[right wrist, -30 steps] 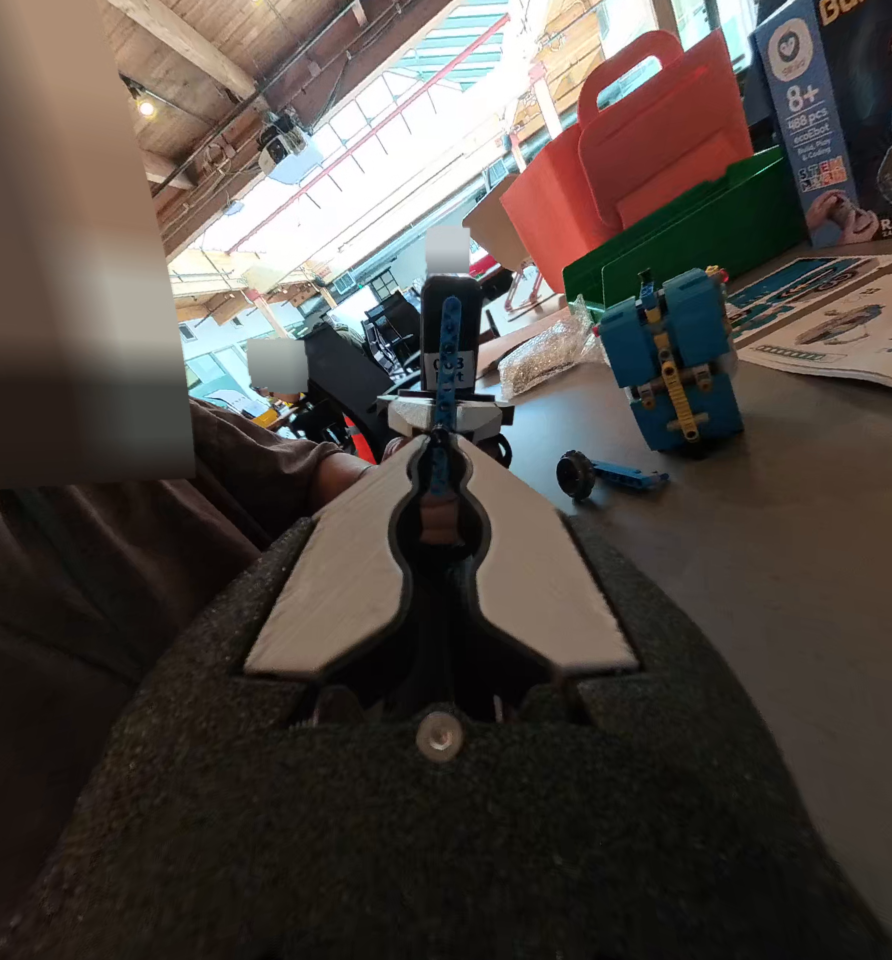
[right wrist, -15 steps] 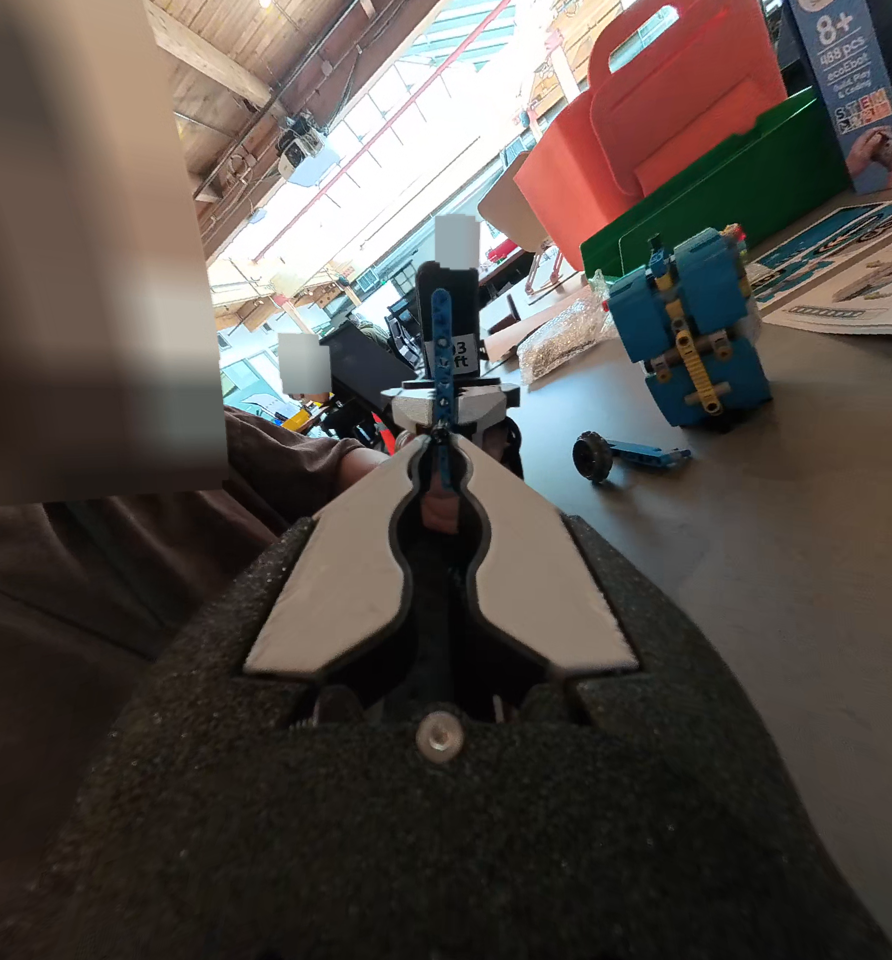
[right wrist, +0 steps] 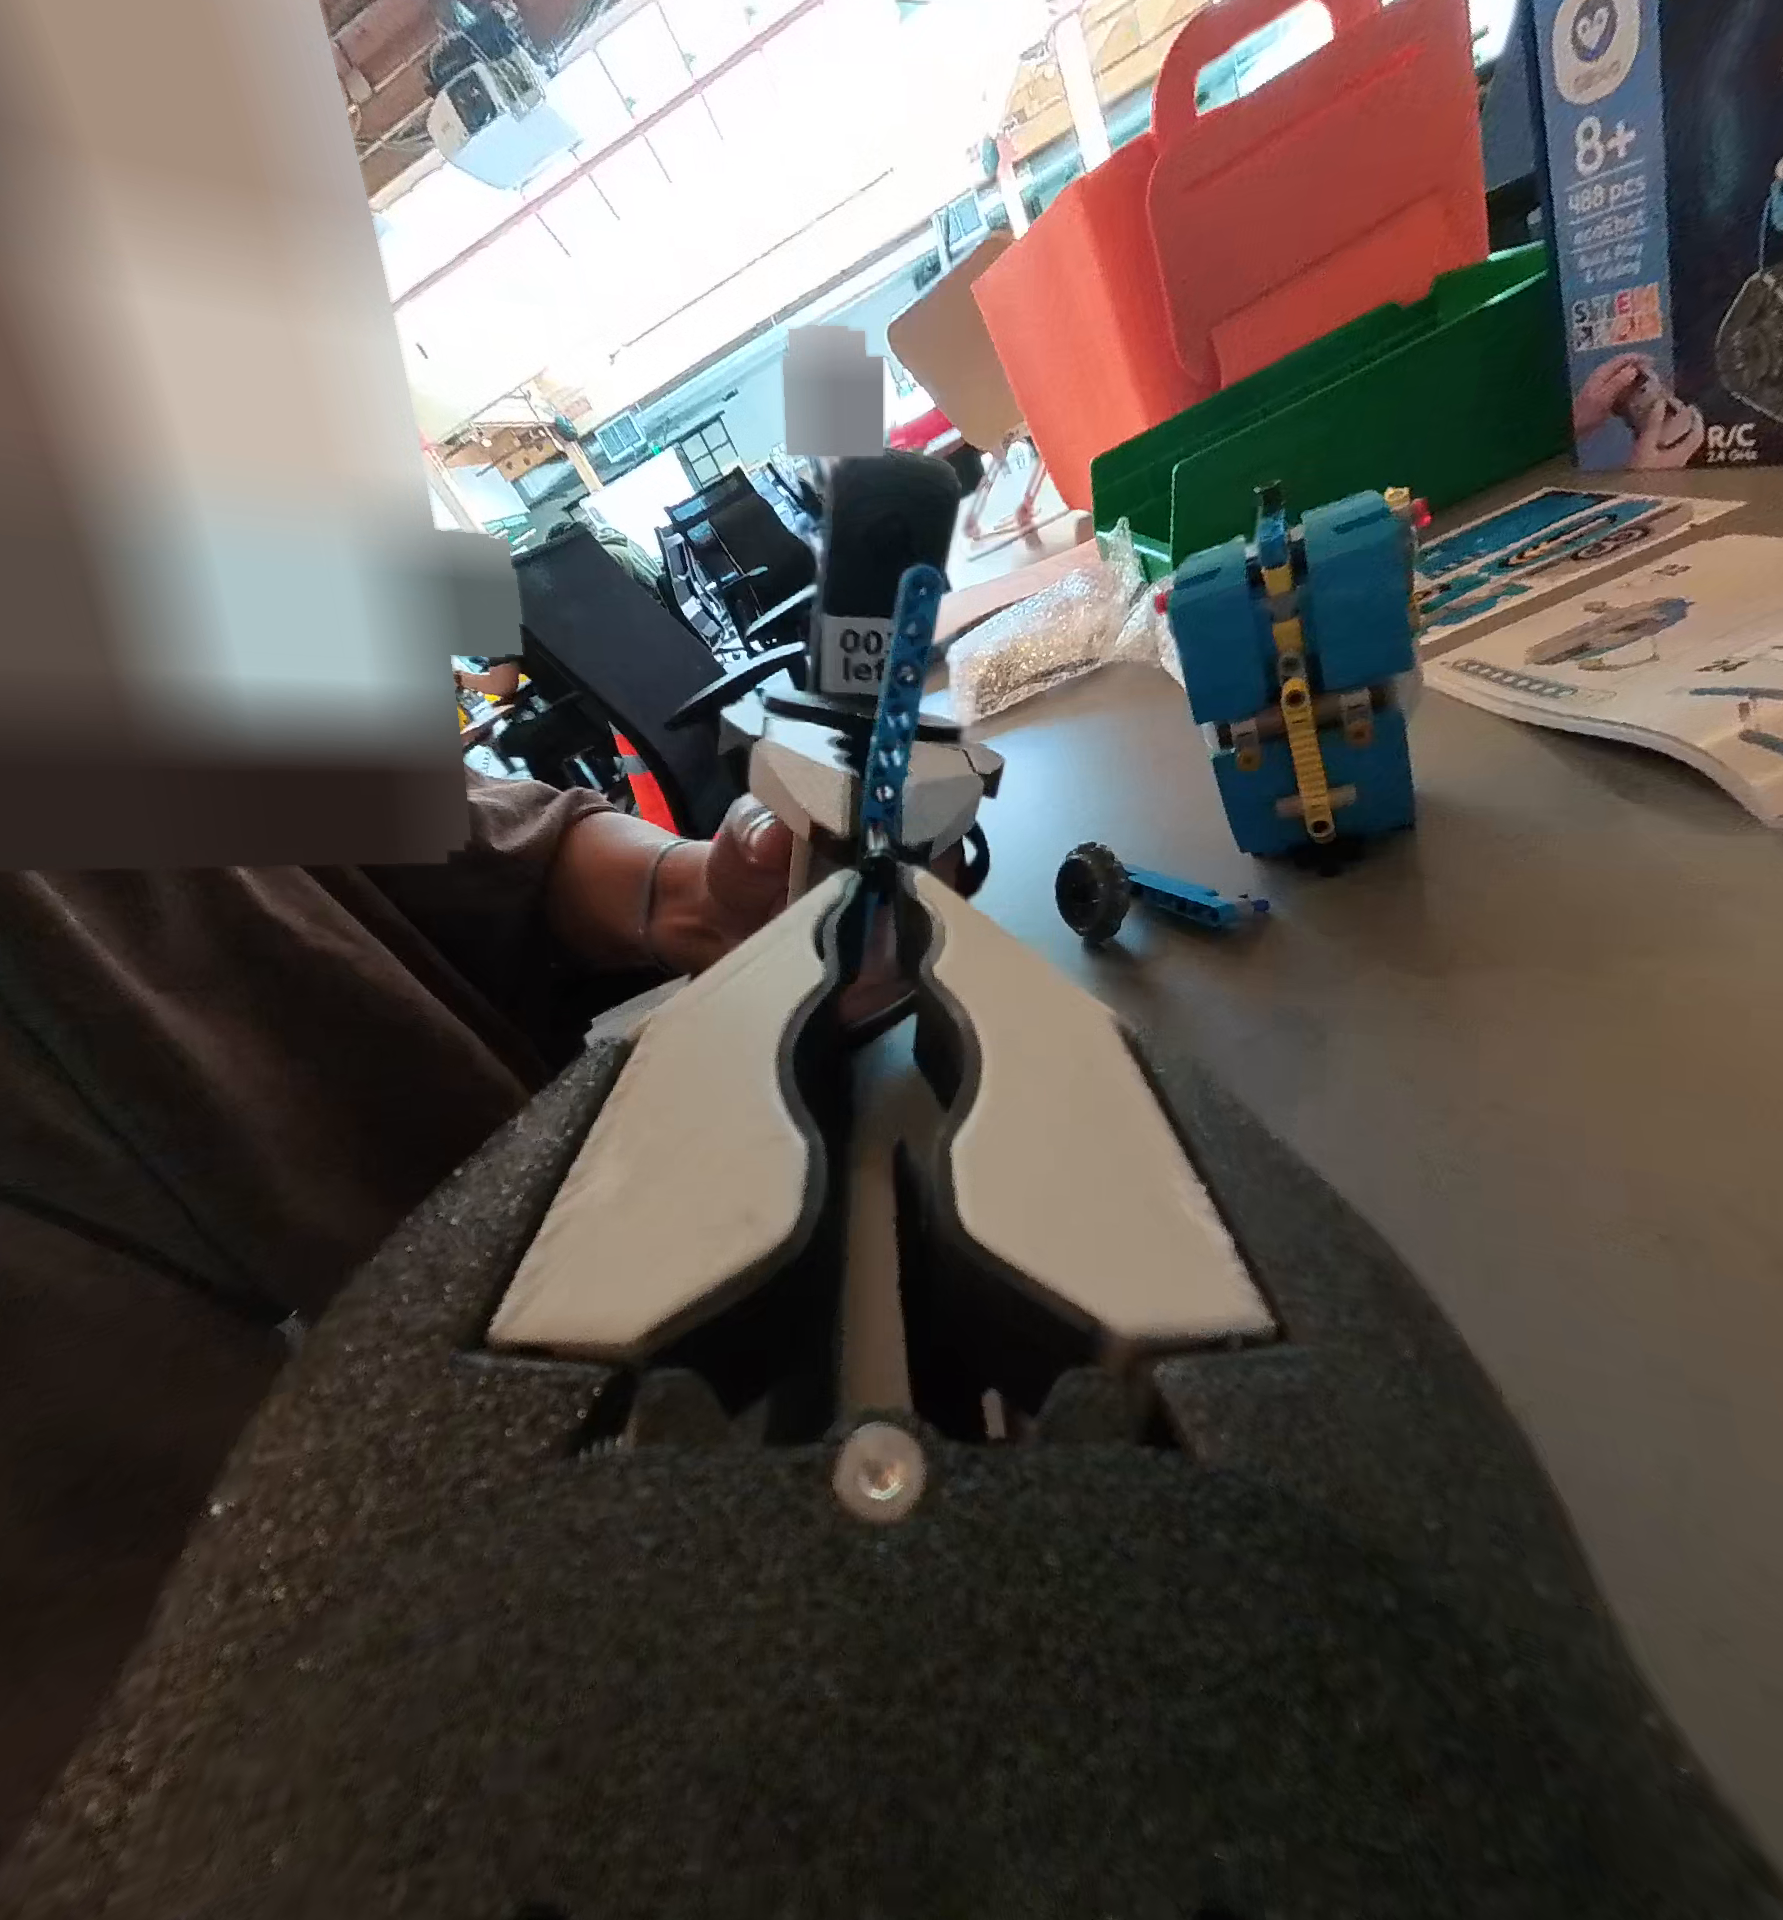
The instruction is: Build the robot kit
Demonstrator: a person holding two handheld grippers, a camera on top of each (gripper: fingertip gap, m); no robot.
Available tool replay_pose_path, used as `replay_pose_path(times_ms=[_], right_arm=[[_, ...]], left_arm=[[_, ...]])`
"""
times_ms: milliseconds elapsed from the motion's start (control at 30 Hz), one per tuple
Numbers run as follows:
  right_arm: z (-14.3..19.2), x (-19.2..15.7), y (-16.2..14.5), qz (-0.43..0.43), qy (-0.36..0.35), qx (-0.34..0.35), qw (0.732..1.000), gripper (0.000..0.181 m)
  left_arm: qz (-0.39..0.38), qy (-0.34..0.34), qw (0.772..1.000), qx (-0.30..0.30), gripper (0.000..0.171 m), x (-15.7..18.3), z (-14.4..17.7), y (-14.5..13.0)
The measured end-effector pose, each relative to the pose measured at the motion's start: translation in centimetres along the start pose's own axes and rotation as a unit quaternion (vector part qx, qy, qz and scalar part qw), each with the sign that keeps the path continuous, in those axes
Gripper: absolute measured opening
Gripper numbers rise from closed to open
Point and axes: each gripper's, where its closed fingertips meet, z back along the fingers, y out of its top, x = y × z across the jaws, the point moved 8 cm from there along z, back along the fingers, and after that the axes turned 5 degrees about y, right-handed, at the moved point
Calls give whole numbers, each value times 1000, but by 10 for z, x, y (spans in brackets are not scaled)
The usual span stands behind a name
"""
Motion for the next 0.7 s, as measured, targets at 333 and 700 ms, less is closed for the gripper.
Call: replay_pose_path(times_ms=[333,700], right_arm=[[-16,0,-5,-10,9,-21,1000,4],[1,-4,-5,-3,15,-134,991,5]], left_arm=[[-12,-8,1000,-22,6,5,-7,-5],[-189,66,973,-118,7,12,-12,-22]])
